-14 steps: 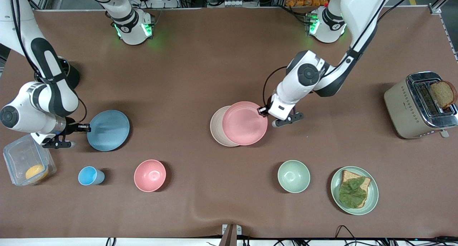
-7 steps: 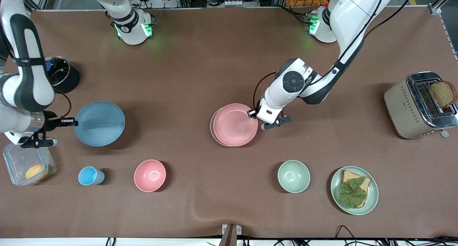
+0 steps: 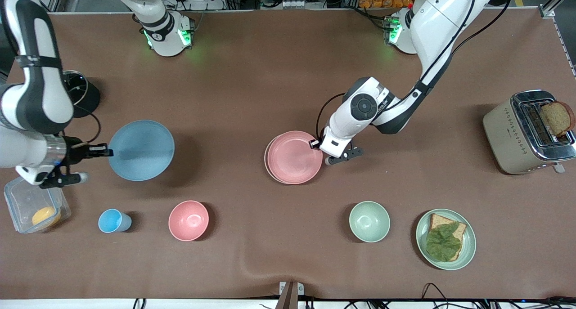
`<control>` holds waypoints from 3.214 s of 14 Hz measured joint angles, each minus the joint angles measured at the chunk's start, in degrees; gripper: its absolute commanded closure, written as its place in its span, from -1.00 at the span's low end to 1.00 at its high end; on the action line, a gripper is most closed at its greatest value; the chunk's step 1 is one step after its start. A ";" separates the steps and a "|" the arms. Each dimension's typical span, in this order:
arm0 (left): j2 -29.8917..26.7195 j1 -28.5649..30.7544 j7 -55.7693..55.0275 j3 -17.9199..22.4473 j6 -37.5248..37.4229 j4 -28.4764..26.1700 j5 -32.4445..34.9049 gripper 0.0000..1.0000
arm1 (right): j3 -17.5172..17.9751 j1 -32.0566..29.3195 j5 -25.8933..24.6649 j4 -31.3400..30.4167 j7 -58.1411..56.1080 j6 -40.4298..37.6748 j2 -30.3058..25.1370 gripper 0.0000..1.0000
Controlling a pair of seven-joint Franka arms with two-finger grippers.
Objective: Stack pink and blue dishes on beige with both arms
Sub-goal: 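Carry the blue plate toward the pink plate with the right gripper, then lower blue plate onto pink with the right gripper while the left gripper withdraws, then open the right gripper and release the blue plate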
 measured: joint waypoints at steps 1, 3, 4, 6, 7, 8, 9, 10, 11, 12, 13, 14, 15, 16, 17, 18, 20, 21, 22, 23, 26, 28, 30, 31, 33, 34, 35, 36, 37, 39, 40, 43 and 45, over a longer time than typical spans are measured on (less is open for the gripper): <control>0.12 -0.01 -0.02 0.02 0.00 0.04 0.20 1.00 | 0.03 1.66 0.44 0.00 1.41 0.19 0.03 1.00; 0.35 -0.17 -0.04 0.05 0.00 0.27 0.30 1.00 | 0.09 4.79 1.95 -0.03 5.31 0.89 0.27 1.00; 0.52 -0.44 -0.28 0.07 0.00 0.59 0.30 1.00 | 0.11 6.40 2.89 -0.09 7.45 1.22 0.50 1.00; 1.08 -1.27 -1.30 0.08 0.00 1.49 0.30 1.00 | 0.17 9.74 5.06 -0.15 12.06 2.05 1.28 1.00; 1.39 -1.67 -1.50 0.18 0.00 1.86 0.31 1.00 | 0.21 11.55 6.01 -0.19 14.61 2.75 1.87 1.00; 1.64 -2.02 -1.60 0.49 0.00 2.13 0.34 1.00 | 0.24 13.54 6.69 -0.21 17.47 3.70 2.55 1.00; 1.82 -2.16 -1.60 0.70 0.00 2.25 0.38 1.00 | 0.26 15.47 6.86 -0.22 20.36 4.54 3.20 1.00; 1.92 -2.16 -1.60 0.82 0.00 2.27 0.41 1.00 | 0.27 17.33 6.93 -0.22 23.02 5.20 3.77 1.00; 1.96 -2.16 -1.60 0.94 0.00 2.29 0.43 1.00 | 0.28 18.93 6.98 -0.22 25.21 5.68 4.13 1.00; 1.97 -2.17 -1.60 1.02 0.00 2.32 0.44 0.52 | 0.28 20.09 7.32 -0.22 26.92 6.06 4.36 1.00; 1.97 -2.17 -1.60 1.07 0.00 2.35 0.44 -0.53 | 0.26 20.89 8.25 -0.22 28.00 6.36 4.54 1.00; 1.97 -2.16 -1.61 1.15 0.00 2.45 0.44 -1.00 | 0.26 21.31 9.43 -0.24 28.47 6.47 4.76 1.00; 1.97 -2.14 -1.62 1.31 0.00 2.65 0.44 -1.00 | 0.26 21.42 10.20 -0.30 28.78 6.55 5.06 1.00; 1.97 -2.10 -1.62 1.45 0.00 2.90 0.44 -1.00 | 0.14 21.41 10.79 -0.41 28.90 6.69 5.42 1.00; 1.94 -2.07 -1.62 1.52 0.00 3.23 0.44 -1.00 | 0.00 21.40 11.39 -0.55 28.91 7.10 5.84 1.00; 1.71 -1.99 -1.62 1.66 -0.03 3.67 0.50 -1.00 | -0.02 21.43 12.30 -0.83 28.91 7.84 6.24 1.00; -0.79 -0.65 -1.62 2.41 -3.60 5.12 1.04 -1.00 | 0.10 22.28 14.86 -1.72 29.03 9.84 6.78 1.00; -3.57 1.33 -1.41 2.68 -7.59 6.10 1.65 -1.00 | 0.13 23.16 15.97 -1.98 29.55 10.89 7.14 1.00; -7.10 4.36 0.24 2.80 -11.79 7.00 2.25 -1.00 | 0.15 24.30 16.58 -2.06 30.75 12.05 7.60 1.00; -11.07 8.34 3.81 2.78 -15.89 7.53 2.36 -1.00 | 0.18 25.75 16.80 -2.12 32.43 13.52 8.10 1.00; -20.83 18.87 16.07 2.77 -24.55 7.70 2.36 -1.00 | 0.24 30.77 16.96 -2.22 38.77 18.41 9.56 1.00; -24.65 22.66 23.27 2.76 -30.21 8.48 2.36 -1.00 | 0.23 34.14 16.97 -2.41 42.79 22.53 10.80 1.00; -26.59 23.90 30.70 2.75 -38.37 11.91 2.36 -1.00 | 0.21 36.37 16.98 -2.55 45.54 25.99 12.17 1.00; -27.39 24.10 33.29 2.80 -41.59 13.90 2.35 -1.00 | 0.22 37.27 16.98 -2.60 46.65 27.37 12.83 1.00; -29.61 23.44 37.09 4.01 -44.87 16.39 1.86 -1.00 | 0.21 38.57 16.98 -2.62 48.19 29.41 13.91 1.00; -30.88 21.98 39.98 6.12 -45.86 16.76 0.63 -1.00 | 0.20 38.80 16.98 -2.62 48.46 29.91 14.20 0.83; -32.19 19.77 43.26 9.26 -46.81 16.85 -0.85 -1.00 | 0.16 38.82 16.98 -2.61 48.50 30.07 14.30 -0.75; -33.28 17.93 45.49 11.95 -47.39 16.85 -1.75 -1.00 | -0.02 38.81 16.98 -2.53 48.52 30.07 14.31 -1.00; -34.21 16.52 46.80 13.92 -47.62 16.86 -2.15 -1.00 | -0.32 38.67 16.98 -2.30 48.53 30.04 14.29 -1.00; -35.34 14.35 47.46 16.47 -48.14 16.86 -2.44 -1.00 | -0.96 37.52 16.96 -1.43 48.50 27.47 13.89 -1.00; -35.61 13.53 47.47 17.20 -48.56 16.86 -2.96 -1.00 | -1.20 36.18 16.90 -0.87 48.07 24.86 13.20 -1.00; -35.83 10.97 47.47 19.60 -49.50 16.85 -4.79 -1.00 | -1.66 28.70 16.53 0.27 40.12 15.83 9.01 -1.00; -35.84 10.32 47.47 20.23 -49.66 16.85 -5.26 -1.00 | -1.86 22.59 12.84 0.26 32.61 10.68 5.88 -1.00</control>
